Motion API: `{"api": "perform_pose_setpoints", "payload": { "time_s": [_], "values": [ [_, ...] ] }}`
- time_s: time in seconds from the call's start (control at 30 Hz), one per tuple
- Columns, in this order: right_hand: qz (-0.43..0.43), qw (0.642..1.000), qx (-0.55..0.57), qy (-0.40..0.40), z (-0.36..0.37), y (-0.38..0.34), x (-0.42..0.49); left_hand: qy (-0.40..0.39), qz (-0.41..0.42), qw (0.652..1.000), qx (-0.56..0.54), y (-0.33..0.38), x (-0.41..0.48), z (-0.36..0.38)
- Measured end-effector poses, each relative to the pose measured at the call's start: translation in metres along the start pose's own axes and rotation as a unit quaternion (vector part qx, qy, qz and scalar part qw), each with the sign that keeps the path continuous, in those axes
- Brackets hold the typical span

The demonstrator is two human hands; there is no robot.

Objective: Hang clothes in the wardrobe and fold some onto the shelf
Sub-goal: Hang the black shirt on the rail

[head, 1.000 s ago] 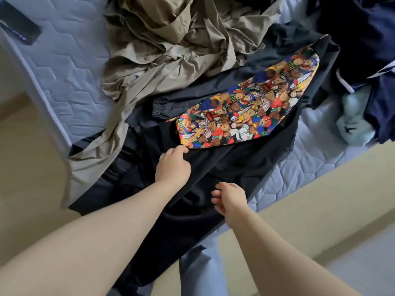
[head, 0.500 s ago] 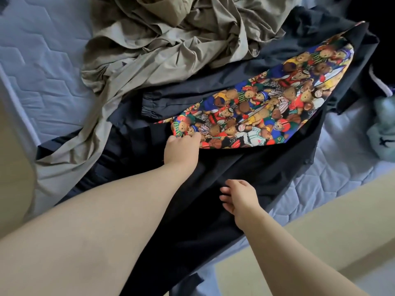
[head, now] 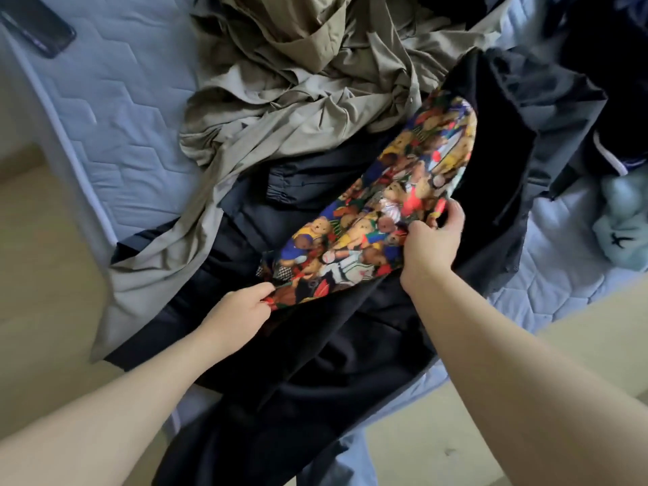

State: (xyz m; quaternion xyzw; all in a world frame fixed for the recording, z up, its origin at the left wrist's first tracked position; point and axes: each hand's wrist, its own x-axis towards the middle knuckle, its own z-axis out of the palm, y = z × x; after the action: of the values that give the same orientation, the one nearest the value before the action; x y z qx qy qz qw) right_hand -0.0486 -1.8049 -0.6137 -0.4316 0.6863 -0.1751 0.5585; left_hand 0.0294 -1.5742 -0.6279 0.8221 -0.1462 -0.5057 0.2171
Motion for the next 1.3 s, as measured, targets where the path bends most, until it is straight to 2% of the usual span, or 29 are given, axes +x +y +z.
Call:
{"api": "perform_pose_setpoints", "payload": {
  "time_s": [0.03, 0.1, 0.17, 0.2, 0.23, 0.47, 0.57, 0.6, 0.67, 0.73, 0.83, 0.9, 0.97, 1.07, 1.13, 1.2, 1.27, 1.3],
  "values": [
    [-0.031, 0.997, -0.053, -0.044, 0.007, 0.003, -0.010, 0.018, -0.032, 0.999, -0.038, -0.008, -0.004, -0.003],
    [-0.030, 0.983, -0.105, -0.145, 0.022, 0.014, -0.032, 0.059, -0.113, 0.978, -0.163, -0.017, -0.006, -0.009],
    [-0.008, 0.965, -0.152, -0.212, 0.033, 0.030, -0.057, 0.098, -0.175, 0.925, -0.324, -0.015, -0.005, -0.016],
    [0.005, 0.956, -0.174, -0.235, 0.035, 0.042, -0.067, 0.110, -0.180, 0.903, -0.374, -0.012, -0.003, -0.017],
    [0.016, 0.948, -0.193, -0.252, 0.035, 0.055, -0.078, 0.115, -0.174, 0.896, -0.391, -0.010, 0.002, -0.019],
    [0.051, 0.880, -0.270, -0.389, 0.015, 0.104, -0.123, 0.033, -0.068, 0.920, -0.384, 0.006, 0.028, -0.008],
    [0.047, 0.851, -0.287, -0.437, 0.011, 0.095, -0.118, 0.050, -0.040, 0.968, -0.244, 0.000, 0.034, -0.006],
    [0.054, 0.852, -0.266, -0.448, 0.008, 0.090, -0.115, 0.056, -0.028, 0.977, -0.206, -0.001, 0.034, -0.008],
    [0.059, 0.884, -0.194, -0.422, 0.005, 0.079, -0.108, 0.085, -0.007, 0.985, -0.150, -0.004, 0.034, -0.014],
    [0.040, 0.937, -0.133, -0.321, 0.007, 0.070, -0.102, 0.131, -0.005, 0.986, -0.104, -0.006, 0.029, -0.022],
    [0.065, 0.972, -0.051, -0.219, 0.021, 0.057, -0.093, 0.127, 0.004, 0.982, -0.140, -0.011, 0.011, -0.028],
    [0.080, 0.978, -0.011, -0.195, 0.035, 0.048, -0.088, 0.060, 0.028, 0.986, -0.154, -0.012, -0.007, -0.030],
    [0.067, 0.978, -0.074, -0.182, 0.047, 0.048, -0.087, -0.023, 0.050, 0.989, -0.136, -0.013, -0.021, -0.034],
    [0.053, 0.979, -0.150, -0.130, 0.055, 0.057, -0.088, -0.150, 0.047, 0.973, -0.167, -0.017, -0.030, -0.042],
    [0.079, 0.984, -0.107, -0.117, 0.051, 0.060, -0.091, -0.154, -0.001, 0.956, -0.250, -0.015, -0.029, -0.044],
    [0.124, 0.982, -0.082, -0.114, 0.045, 0.065, -0.096, -0.093, -0.074, 0.930, -0.347, -0.014, -0.021, -0.044],
    [0.163, 0.974, -0.082, -0.135, 0.039, 0.068, -0.104, -0.054, -0.083, 0.920, -0.380, -0.012, -0.014, -0.040],
    [0.180, 0.969, -0.082, -0.151, 0.037, 0.069, -0.109, -0.063, -0.075, 0.922, -0.373, -0.009, -0.013, -0.037]
  ]
}}
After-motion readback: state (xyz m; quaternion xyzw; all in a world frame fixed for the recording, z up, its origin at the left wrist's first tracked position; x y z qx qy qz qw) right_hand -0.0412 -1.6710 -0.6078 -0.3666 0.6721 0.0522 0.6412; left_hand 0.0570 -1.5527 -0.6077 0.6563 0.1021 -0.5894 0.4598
